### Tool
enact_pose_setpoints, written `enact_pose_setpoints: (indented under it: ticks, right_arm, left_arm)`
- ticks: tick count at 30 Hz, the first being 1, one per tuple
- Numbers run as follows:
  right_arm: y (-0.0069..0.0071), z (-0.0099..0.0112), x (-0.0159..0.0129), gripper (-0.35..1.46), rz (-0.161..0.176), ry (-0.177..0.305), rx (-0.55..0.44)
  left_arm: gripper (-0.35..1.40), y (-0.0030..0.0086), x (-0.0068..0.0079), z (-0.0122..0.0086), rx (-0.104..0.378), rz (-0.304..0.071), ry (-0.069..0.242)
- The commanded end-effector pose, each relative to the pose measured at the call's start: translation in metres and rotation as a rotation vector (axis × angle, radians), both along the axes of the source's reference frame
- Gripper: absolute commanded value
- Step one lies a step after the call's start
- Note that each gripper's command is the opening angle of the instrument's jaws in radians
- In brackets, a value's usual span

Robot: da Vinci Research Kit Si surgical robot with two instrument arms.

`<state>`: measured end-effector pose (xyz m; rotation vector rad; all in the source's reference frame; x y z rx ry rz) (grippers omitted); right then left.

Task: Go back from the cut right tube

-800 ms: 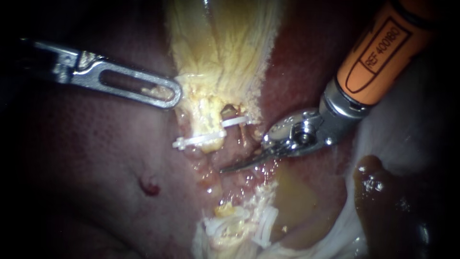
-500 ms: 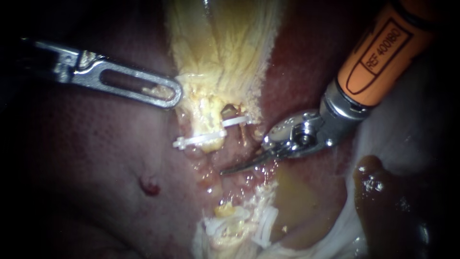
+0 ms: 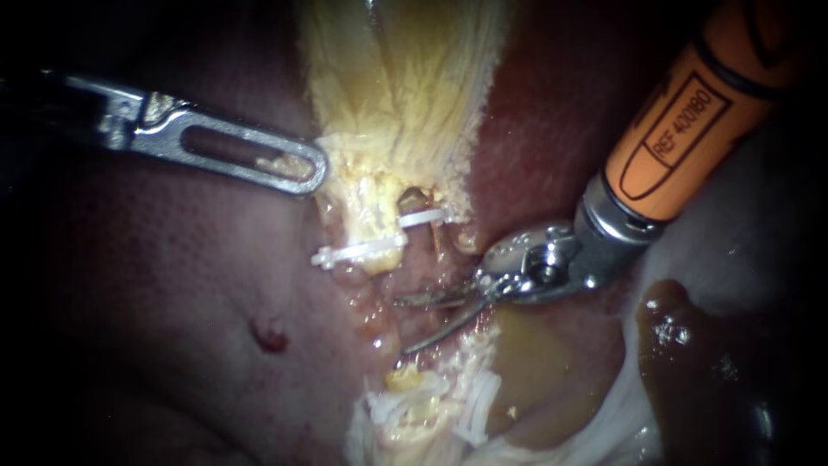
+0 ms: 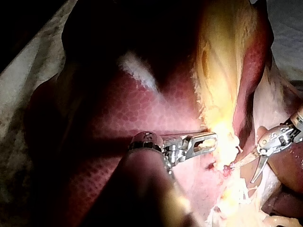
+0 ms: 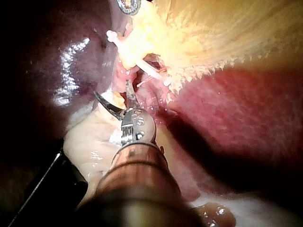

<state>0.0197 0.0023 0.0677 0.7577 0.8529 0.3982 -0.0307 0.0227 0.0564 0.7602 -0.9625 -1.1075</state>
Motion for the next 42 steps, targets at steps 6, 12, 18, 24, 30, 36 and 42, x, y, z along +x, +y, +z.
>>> enact_pose_setpoints:
  ticks: [6,12,18,24,30,36,42]
  right_arm:
    - [0.0004,-0.0031,-0.0037,1.45,0.022,-0.055,-0.279]
    - [0.0022,-0.0057,-0.0073,1.45,0.033,-0.094,-0.395]
    - [0.0038,-0.0069,-0.0093,1.45,0.033,-0.132,-0.444]
    - [0.0039,-0.007,-0.0095,1.45,0.028,-0.134,-0.44]
    - [0.0039,-0.007,-0.0096,1.45,0.023,-0.131,-0.443]
    - [0.0039,-0.007,-0.0097,1.45,0.023,-0.13,-0.443]
    - [0.0039,-0.007,-0.0097,1.45,0.022,-0.129,-0.441]
  left_arm:
    - [-0.35,0.0,0.0002,0.0,0.0,0.001,-0.001]
    - [-0.35,0.0,0.0002,0.0,0.0,0.001,-0.001]
    - [-0.35,0.0001,0.0002,0.0002,0.0,0.001,-0.001]
    - [-0.35,-0.0005,-0.0006,0.0016,-0.009,-0.005,0.005]
    - [-0.35,-0.0025,-0.0032,0.0053,-0.011,0.035,0.006]
    - [-0.35,-0.0039,-0.0054,0.008,-0.018,0.057,0.003]
    - [-0.35,-0.0036,-0.0054,0.0093,-0.047,0.074,0.001]
